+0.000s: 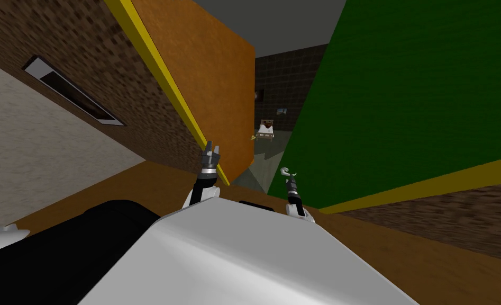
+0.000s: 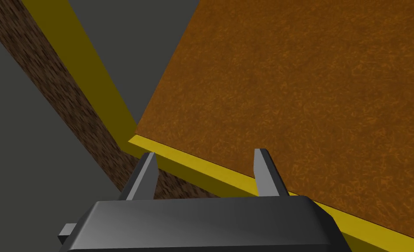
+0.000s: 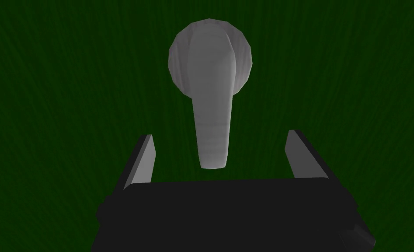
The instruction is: Push the door open
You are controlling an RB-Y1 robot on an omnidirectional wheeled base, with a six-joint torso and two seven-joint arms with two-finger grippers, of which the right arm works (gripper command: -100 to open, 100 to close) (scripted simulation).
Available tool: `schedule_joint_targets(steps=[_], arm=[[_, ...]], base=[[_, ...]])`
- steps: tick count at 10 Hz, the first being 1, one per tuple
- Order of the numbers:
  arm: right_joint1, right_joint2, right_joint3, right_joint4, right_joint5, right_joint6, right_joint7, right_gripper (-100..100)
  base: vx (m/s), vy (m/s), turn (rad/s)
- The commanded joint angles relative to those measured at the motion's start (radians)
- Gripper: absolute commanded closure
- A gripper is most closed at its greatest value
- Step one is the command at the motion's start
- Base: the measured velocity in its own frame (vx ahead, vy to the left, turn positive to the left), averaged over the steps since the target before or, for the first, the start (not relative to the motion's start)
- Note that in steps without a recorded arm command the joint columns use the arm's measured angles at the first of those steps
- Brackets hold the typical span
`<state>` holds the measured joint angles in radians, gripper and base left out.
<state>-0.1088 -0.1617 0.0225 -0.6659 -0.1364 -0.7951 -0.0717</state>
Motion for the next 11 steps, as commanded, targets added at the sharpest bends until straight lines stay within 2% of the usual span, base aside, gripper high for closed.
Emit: schedule_joint_targets(steps=[1,3,4,9,11], arm=[[-0.003,0.002,-0.004,0.005,-0.001,-0.001,0.003,-100],[-0.003,0.002,-0.005,0.006,-0.002,-0.001,0.003,-100],[-0.003,0.002,-0.005,0.006,-0.002,-0.001,0.003,100],[-0.003,0.002,-0.005,0.006,-0.002,-0.001,0.003,100],[-0.013,0.006,-0.025,0.009,-0.011,-0.002,0.022,100]], base=[[0.199,-0.031,0.032],[0.151,-0.010,0.013],[-0.013,-0.001,-0.003],[-0.009,-0.002,0.003],[0.137,0.010,-0.051]])
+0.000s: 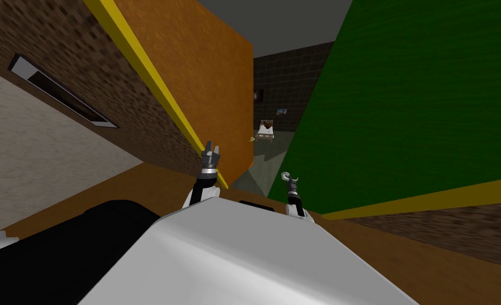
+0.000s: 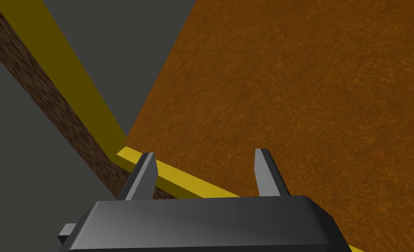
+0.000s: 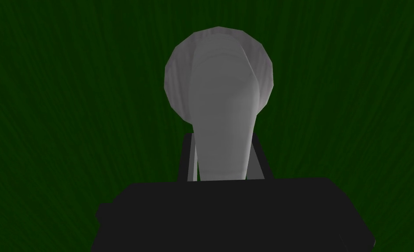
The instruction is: Push the door open
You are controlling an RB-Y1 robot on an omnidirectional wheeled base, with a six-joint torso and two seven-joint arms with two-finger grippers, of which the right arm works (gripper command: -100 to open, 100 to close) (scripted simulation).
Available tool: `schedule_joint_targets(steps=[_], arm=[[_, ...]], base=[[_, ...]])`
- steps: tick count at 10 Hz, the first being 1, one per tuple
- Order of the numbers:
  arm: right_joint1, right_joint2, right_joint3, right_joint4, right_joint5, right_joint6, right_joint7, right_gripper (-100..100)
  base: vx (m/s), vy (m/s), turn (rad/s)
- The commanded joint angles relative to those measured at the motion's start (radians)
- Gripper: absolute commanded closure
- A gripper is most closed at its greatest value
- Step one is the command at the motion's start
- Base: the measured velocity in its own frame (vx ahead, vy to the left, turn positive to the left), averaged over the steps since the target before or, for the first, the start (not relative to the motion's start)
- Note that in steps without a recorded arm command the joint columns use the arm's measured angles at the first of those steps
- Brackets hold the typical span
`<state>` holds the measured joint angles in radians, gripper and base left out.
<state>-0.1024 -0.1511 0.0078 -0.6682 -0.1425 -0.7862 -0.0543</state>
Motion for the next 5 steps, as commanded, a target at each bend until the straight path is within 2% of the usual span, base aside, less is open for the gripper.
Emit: schedule_joint_targets(steps=[1,3,5], arm=[[-0.022,-0.002,-0.018,0.013,-0.008,-0.012,0.012,100],[-0.024,0.001,-0.026,0.015,-0.012,-0.013,0.021,100],[-0.031,0.011,-0.053,0.022,-0.024,-0.016,0.048,100]], base=[[0.192,0.016,-0.049],[0.166,0.017,-0.024],[0.168,0.011,-0.063]])
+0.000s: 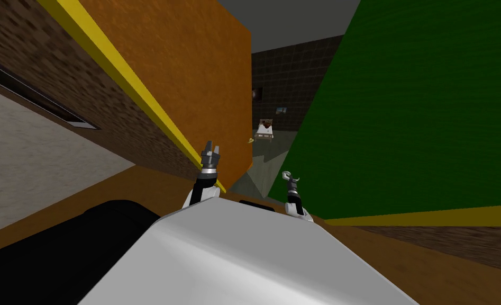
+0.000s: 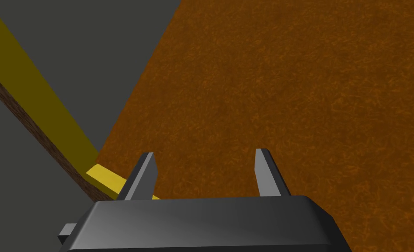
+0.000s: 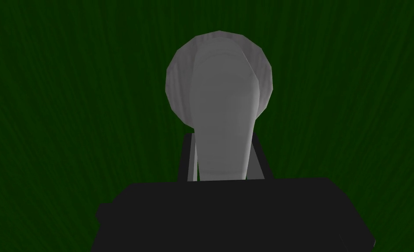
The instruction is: Push the door open
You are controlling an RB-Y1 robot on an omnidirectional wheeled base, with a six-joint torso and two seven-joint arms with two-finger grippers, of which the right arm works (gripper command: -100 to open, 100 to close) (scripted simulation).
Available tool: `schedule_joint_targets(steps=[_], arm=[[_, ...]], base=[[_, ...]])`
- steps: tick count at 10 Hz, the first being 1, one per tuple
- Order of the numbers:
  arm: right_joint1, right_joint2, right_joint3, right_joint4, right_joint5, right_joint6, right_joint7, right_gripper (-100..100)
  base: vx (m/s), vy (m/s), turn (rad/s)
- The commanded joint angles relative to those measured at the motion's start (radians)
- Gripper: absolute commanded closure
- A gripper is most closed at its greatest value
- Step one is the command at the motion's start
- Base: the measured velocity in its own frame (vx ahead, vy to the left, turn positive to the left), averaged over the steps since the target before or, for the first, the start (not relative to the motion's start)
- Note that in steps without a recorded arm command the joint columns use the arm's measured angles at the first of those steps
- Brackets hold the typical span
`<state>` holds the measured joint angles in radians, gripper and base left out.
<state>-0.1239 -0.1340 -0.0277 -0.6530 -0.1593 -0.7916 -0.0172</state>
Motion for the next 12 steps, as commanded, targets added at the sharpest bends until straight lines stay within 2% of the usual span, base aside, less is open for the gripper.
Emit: schedule_joint_targets(steps=[1,7,8,12], arm=[[-0.013,-0.002,-0.029,0.010,-0.013,-0.012,0.023,100],[-0.034,0.034,-0.108,0.030,-0.049,-0.022,0.105,100],[-0.034,0.034,-0.108,0.033,-0.049,-0.022,0.105,100],[-0.050,0.068,-0.167,0.045,-0.076,-0.030,0.166,100]], base=[[0.196,0.016,-0.080],[0.206,0.025,-0.088],[0.126,0.017,-0.033],[0.187,0.026,-0.089]])
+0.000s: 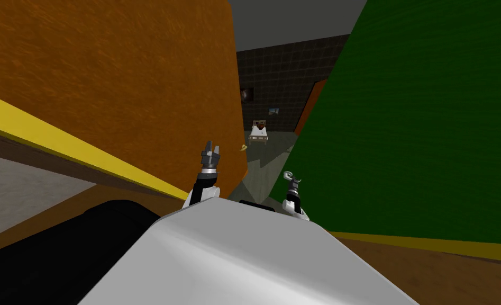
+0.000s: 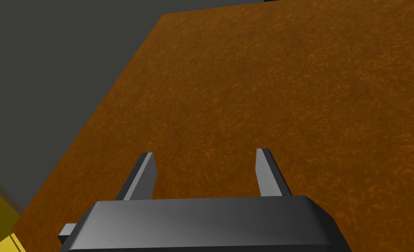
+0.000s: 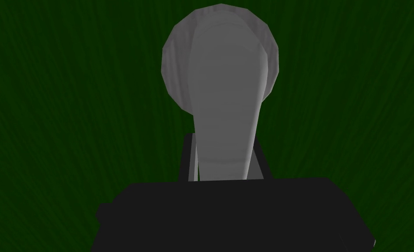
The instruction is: Push the door open
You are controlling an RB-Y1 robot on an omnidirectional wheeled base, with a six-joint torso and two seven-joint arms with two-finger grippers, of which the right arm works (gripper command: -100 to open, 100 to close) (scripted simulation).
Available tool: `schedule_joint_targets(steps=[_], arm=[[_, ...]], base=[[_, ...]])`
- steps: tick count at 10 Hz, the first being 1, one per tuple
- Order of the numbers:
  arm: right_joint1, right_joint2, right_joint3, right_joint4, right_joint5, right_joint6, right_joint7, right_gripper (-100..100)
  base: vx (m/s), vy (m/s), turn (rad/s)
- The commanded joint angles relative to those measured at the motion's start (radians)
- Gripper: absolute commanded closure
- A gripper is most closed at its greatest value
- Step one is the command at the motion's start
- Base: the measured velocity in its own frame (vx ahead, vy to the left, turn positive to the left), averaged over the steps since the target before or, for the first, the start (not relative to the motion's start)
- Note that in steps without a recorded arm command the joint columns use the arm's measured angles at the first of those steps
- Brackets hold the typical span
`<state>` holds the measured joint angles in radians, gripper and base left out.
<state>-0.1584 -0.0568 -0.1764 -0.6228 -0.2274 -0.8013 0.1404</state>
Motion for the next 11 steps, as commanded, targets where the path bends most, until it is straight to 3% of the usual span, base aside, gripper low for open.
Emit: schedule_joint_targets(steps=[1,8,11], arm=[[-0.019,-0.001,-0.030,0.018,-0.013,-0.021,0.020,100],[-0.036,0.054,-0.091,0.034,-0.041,-0.029,0.084,100],[-0.035,0.022,-0.111,0.040,-0.055,-0.037,0.093,100]], base=[[0.198,0.043,-0.097],[0.179,0.024,-0.073],[0.128,-0.011,-0.045]])
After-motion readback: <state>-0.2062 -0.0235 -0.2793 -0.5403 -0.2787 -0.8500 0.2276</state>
